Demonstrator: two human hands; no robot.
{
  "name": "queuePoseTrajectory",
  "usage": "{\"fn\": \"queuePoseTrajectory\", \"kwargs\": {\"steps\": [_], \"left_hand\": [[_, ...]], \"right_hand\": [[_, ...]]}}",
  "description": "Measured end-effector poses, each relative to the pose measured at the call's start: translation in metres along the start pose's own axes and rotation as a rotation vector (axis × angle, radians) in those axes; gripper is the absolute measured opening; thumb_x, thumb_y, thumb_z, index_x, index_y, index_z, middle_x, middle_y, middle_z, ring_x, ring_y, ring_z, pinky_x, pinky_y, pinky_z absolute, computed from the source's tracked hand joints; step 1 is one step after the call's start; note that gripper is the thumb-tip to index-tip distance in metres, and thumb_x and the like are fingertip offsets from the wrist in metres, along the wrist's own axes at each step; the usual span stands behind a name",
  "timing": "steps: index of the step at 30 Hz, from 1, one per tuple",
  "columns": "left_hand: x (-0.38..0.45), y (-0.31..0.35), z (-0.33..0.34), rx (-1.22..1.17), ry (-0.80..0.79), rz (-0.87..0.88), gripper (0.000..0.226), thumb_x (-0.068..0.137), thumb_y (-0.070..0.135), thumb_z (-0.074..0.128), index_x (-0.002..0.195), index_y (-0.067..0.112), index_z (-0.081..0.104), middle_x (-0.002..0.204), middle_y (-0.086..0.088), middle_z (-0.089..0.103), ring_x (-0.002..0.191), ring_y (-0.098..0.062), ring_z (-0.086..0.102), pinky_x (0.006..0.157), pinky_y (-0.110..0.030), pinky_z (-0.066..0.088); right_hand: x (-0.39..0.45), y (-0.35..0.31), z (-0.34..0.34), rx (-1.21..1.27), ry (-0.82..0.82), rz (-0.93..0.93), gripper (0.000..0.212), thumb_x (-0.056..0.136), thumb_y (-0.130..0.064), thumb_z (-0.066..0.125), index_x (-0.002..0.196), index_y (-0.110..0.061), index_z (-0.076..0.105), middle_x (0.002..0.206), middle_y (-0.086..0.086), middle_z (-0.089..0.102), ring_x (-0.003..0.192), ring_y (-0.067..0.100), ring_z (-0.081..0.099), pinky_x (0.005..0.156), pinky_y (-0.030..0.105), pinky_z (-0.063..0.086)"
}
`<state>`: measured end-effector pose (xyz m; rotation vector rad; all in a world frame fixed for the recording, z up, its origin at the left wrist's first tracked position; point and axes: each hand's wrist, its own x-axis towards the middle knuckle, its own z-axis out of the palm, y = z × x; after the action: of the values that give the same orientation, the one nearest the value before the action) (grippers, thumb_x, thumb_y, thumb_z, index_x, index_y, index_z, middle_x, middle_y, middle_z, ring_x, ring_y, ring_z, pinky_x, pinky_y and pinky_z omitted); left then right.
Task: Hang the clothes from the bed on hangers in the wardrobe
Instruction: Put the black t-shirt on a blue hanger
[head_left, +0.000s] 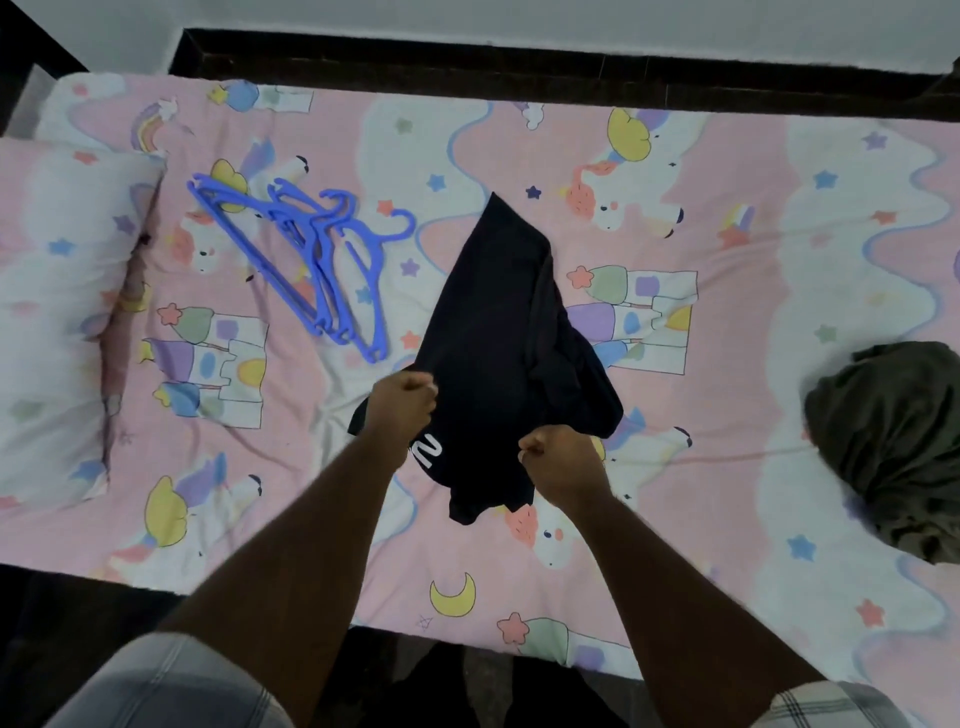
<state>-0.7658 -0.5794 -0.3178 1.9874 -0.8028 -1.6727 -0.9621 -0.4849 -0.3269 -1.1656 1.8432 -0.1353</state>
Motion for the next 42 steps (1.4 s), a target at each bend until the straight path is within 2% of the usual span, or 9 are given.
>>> {"fn": "queuePoseTrajectory", "kwargs": {"steps": [4,7,16,21,25,30,35,39,42], "left_hand": [[0.012,-0.062,-0.017,0.205,0.154,-0.074,0.010,0.089,0.009,0.064,0.097,0.013,0.069,0.096,-0.015,0.071,0.076,-0.027,0.063,0.080,-0.040,0.056],[0.016,-0.087,-0.022,0.263,0.182,-0.093,0.016,0.084,0.010,0.065,0.073,0.021,0.060,0.076,-0.006,0.062,0.073,-0.030,0.056,0.077,-0.042,0.053],[0.027,-0.107,-0.022,-0.209,0.020,-0.233,0.010,0.094,-0.002,0.057,0.092,0.006,0.062,0.091,-0.016,0.059,0.084,-0.027,0.057,0.074,-0.036,0.050],[0.011,-0.087,-0.037,-0.291,-0.151,-0.214,0.021,0.097,0.005,0.055,0.113,0.010,0.068,0.107,-0.015,0.075,0.099,-0.030,0.072,0.086,-0.039,0.058],[-0.010,-0.059,-0.047,-0.360,-0.260,-0.190,0.029,0.096,0.005,0.060,0.125,0.009,0.062,0.111,-0.017,0.074,0.096,-0.029,0.074,0.073,-0.035,0.060],[-0.036,-0.010,-0.063,-0.322,-0.311,-0.093,0.022,0.099,0.006,0.058,0.120,0.010,0.063,0.101,-0.013,0.075,0.093,-0.026,0.075,0.075,-0.034,0.060],[-0.065,0.036,-0.074,0.054,-0.358,0.125,0.030,0.092,0.004,0.067,0.120,0.013,0.065,0.102,-0.008,0.071,0.088,-0.016,0.069,0.065,-0.018,0.054],[-0.103,0.073,-0.061,0.236,-0.472,0.349,0.026,0.089,-0.003,0.070,0.111,0.009,0.065,0.087,-0.002,0.070,0.065,0.004,0.065,0.057,-0.009,0.046],[-0.125,0.094,-0.054,0.190,-0.501,0.416,0.018,0.089,0.000,0.071,0.101,0.012,0.066,0.076,0.003,0.071,0.067,-0.004,0.068,0.063,-0.015,0.051]], "right_hand": [[-0.006,-0.005,0.038,-0.037,-0.049,-0.004,0.027,0.093,-0.020,0.059,0.116,-0.020,0.073,0.116,0.001,0.072,0.111,0.024,0.065,0.094,0.033,0.052],[-0.004,-0.013,0.072,-0.018,-0.071,-0.015,0.028,0.095,-0.021,0.057,0.119,-0.020,0.072,0.118,0.001,0.072,0.111,0.023,0.065,0.096,0.032,0.052],[0.012,-0.024,0.124,-0.011,-0.037,0.024,0.032,0.100,-0.025,0.056,0.130,-0.022,0.065,0.124,-0.002,0.069,0.111,0.018,0.065,0.097,0.030,0.052],[0.003,-0.032,0.123,0.076,0.052,0.016,0.022,0.096,-0.028,0.062,0.115,-0.024,0.071,0.100,-0.004,0.074,0.091,0.016,0.067,0.081,0.031,0.055],[-0.014,-0.052,0.112,0.105,0.102,-0.048,0.012,0.090,-0.029,0.062,0.082,-0.020,0.067,0.071,-0.006,0.067,0.067,0.015,0.063,0.067,0.033,0.055],[-0.036,-0.079,0.076,0.321,0.273,-0.045,0.024,0.091,-0.030,0.062,0.074,-0.013,0.059,0.063,0.001,0.062,0.059,0.018,0.060,0.060,0.041,0.054],[-0.055,-0.111,0.005,0.484,0.303,-0.021,0.023,0.093,-0.021,0.066,0.074,-0.013,0.056,0.066,0.002,0.056,0.063,0.016,0.051,0.064,0.032,0.044],[-0.065,-0.147,-0.050,0.791,0.215,0.060,0.007,0.095,-0.014,0.065,0.088,-0.012,0.065,0.073,0.009,0.061,0.064,0.021,0.054,0.060,0.030,0.051],[-0.080,-0.174,-0.082,1.004,0.195,0.064,0.009,0.094,-0.012,0.066,0.102,-0.008,0.069,0.084,0.012,0.069,0.071,0.022,0.062,0.064,0.028,0.053]]}}
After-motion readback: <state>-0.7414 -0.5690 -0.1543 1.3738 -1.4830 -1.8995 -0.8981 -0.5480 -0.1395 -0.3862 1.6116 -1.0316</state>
